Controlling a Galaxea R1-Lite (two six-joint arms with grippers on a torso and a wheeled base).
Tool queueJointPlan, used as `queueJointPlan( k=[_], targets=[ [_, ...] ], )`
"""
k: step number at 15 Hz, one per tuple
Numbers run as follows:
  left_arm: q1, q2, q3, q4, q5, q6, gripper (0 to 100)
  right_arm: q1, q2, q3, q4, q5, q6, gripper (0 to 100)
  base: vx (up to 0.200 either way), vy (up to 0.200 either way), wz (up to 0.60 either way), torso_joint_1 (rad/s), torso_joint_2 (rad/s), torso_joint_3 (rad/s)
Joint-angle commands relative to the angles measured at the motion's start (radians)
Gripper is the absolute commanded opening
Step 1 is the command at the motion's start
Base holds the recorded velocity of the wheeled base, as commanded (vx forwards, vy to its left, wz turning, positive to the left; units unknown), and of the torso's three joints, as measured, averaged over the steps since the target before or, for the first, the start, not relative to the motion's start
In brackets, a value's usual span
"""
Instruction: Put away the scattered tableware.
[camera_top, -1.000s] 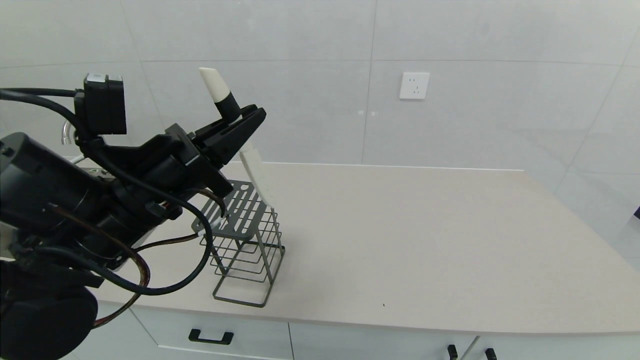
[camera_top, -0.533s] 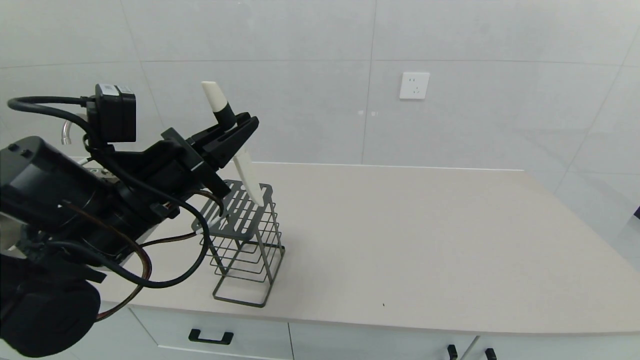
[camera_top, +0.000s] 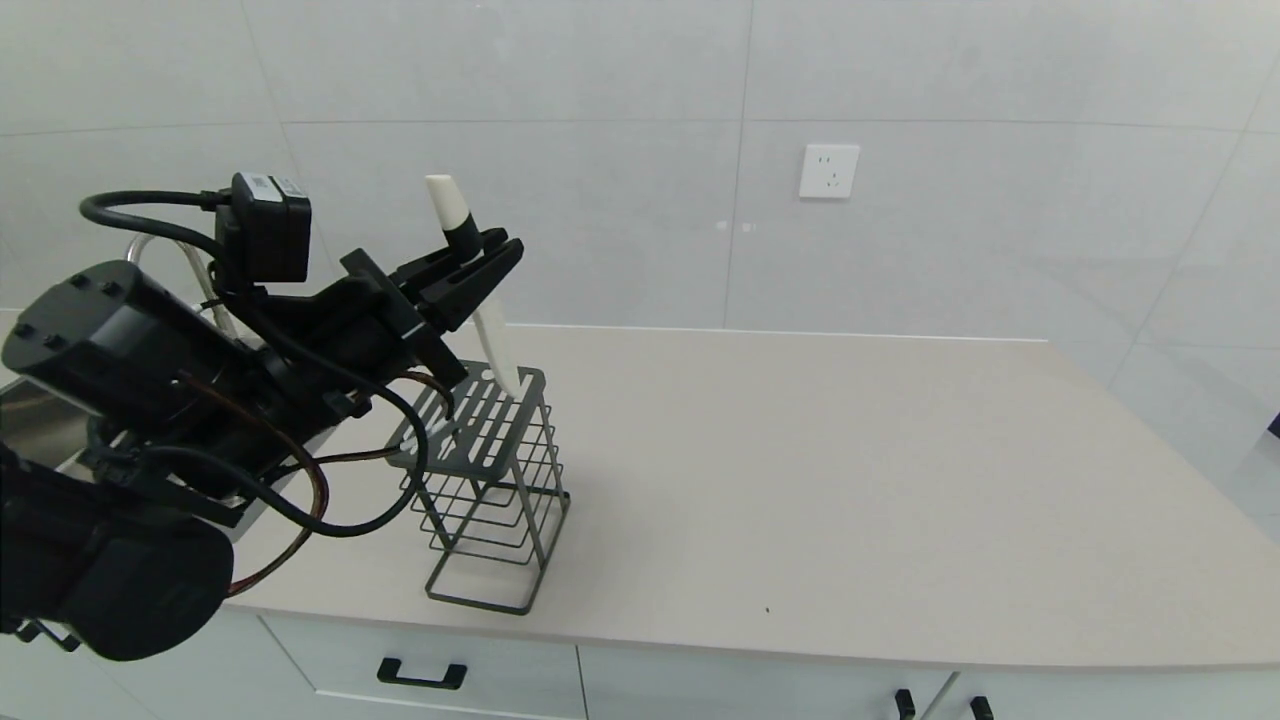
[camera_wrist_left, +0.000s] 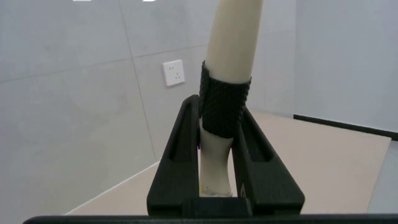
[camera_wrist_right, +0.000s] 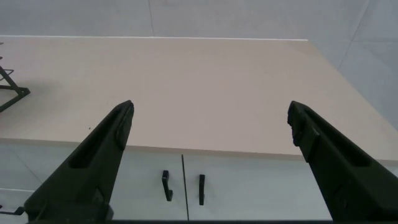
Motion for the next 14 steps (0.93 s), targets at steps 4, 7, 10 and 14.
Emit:
queueJointPlan(
  k=[4, 7, 10, 14],
  targets=[
    [0.06, 0.046, -0.025, -0.001, -0.052, 0.03, 0, 0.0, 0.002, 0.0, 0.0, 0.0, 0.0, 100, 0.0, 0.0, 0.0, 0.0, 0.0, 0.0],
    [0.06, 0.095, -0.085, -0.001, -0.086, 0.044, 0, 0.0, 0.002, 0.0, 0.0, 0.0, 0.0, 100, 0.0, 0.0, 0.0, 0.0, 0.0, 0.0],
    [0.06, 0.132, -0.114, -0.001, -0.125, 0.047, 0, 0.0, 0.002, 0.0, 0.0, 0.0, 0.0, 100, 0.0, 0.0, 0.0, 0.0, 0.0, 0.0],
    [0.065, 0.129, -0.105, -0.001, -0.121, 0.067, 0, 0.0, 0.002, 0.0, 0.0, 0.0, 0.0, 100, 0.0, 0.0, 0.0, 0.0, 0.0, 0.0]
  ],
)
